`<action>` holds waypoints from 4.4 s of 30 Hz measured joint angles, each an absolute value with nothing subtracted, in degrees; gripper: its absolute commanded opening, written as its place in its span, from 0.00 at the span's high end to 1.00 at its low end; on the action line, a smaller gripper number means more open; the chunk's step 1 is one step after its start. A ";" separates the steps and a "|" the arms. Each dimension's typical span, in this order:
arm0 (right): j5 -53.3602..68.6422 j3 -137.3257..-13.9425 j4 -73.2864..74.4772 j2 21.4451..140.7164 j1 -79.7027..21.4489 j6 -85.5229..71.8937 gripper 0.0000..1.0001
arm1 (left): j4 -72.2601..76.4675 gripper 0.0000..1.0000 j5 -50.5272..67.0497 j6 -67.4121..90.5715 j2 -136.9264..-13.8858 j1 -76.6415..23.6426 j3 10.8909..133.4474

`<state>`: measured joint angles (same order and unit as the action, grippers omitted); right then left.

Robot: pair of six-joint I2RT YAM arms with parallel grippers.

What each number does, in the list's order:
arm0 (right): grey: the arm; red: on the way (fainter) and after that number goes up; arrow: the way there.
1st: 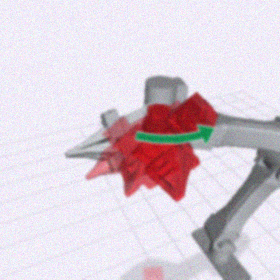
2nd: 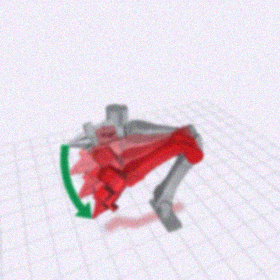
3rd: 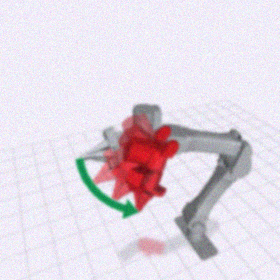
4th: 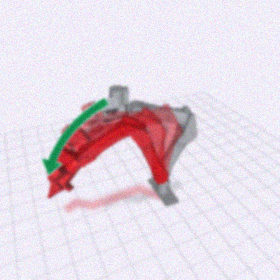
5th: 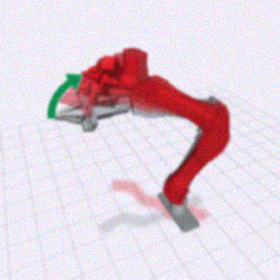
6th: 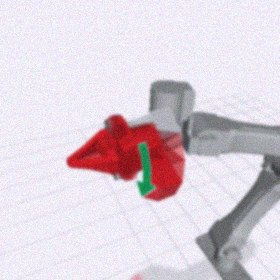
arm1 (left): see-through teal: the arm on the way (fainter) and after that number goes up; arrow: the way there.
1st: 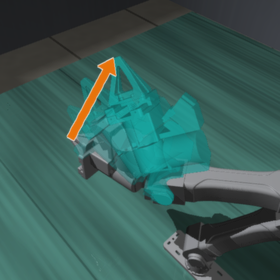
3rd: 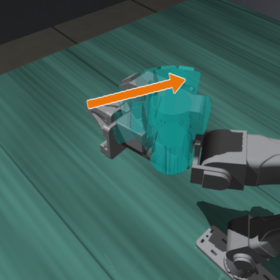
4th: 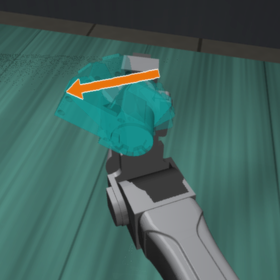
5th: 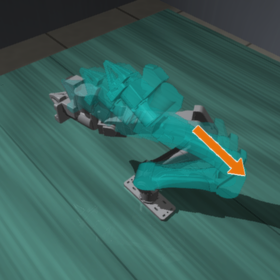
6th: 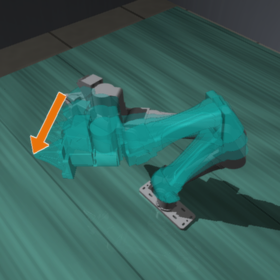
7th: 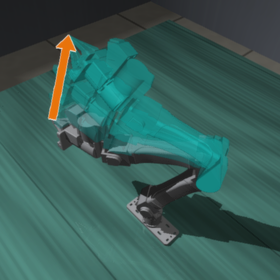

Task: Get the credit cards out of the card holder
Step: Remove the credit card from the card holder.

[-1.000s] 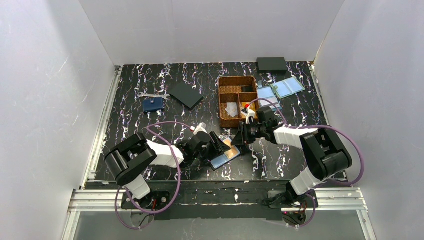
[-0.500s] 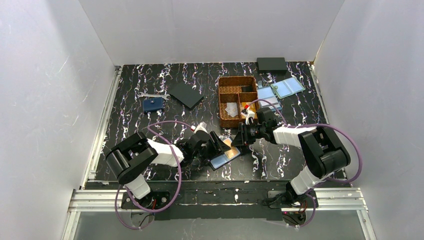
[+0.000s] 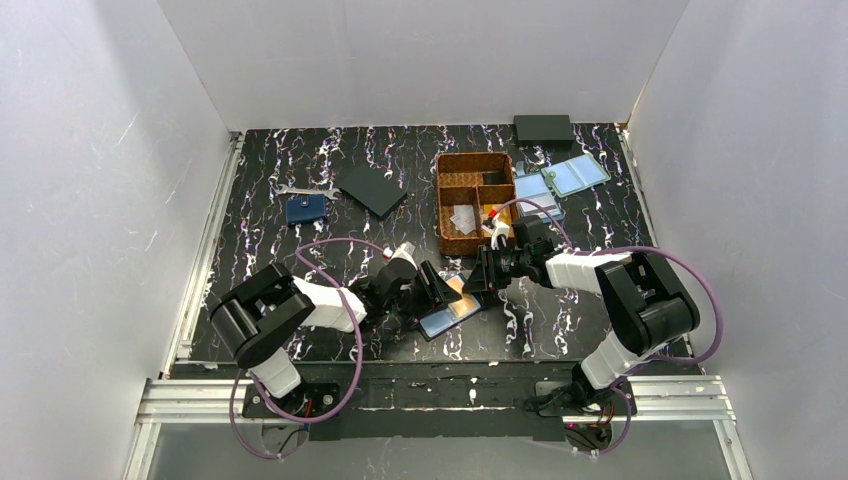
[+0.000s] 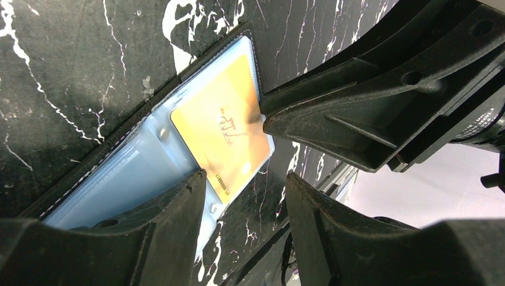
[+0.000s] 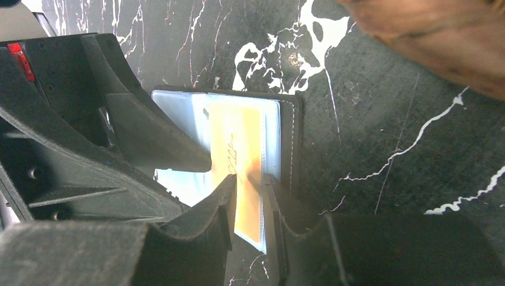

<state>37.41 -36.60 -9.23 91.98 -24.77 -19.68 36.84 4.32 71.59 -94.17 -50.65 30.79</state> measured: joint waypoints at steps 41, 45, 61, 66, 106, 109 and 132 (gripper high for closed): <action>38.09 -36.60 -9.28 92.27 -24.84 -19.57 0.70 | 36.42 0.43 8.23 68.71 -90.96 -48.23 28.18; 39.22 -36.60 -9.26 92.42 -24.84 -19.64 0.71 | 35.97 0.48 8.29 68.82 -90.96 -48.10 28.18; 41.47 -36.60 -8.82 92.62 -25.76 -19.66 0.69 | 37.08 1.00 9.85 69.80 -93.86 -46.85 27.73; 41.28 -36.60 -8.51 91.39 -24.67 -18.76 0.65 | 40.21 1.00 11.00 70.02 -96.05 -46.50 27.68; 44.58 -36.80 -6.55 92.86 -22.57 -14.90 0.70 | 52.01 0.79 15.51 69.67 -100.86 -45.87 25.58; 44.82 -36.99 -6.61 93.36 -22.63 -15.07 0.73 | 52.93 0.77 15.94 70.08 -100.95 -45.80 25.71; 46.70 -37.19 -6.57 94.67 -24.18 -16.40 0.79 | 59.96 0.92 18.50 73.60 -105.69 -45.43 25.85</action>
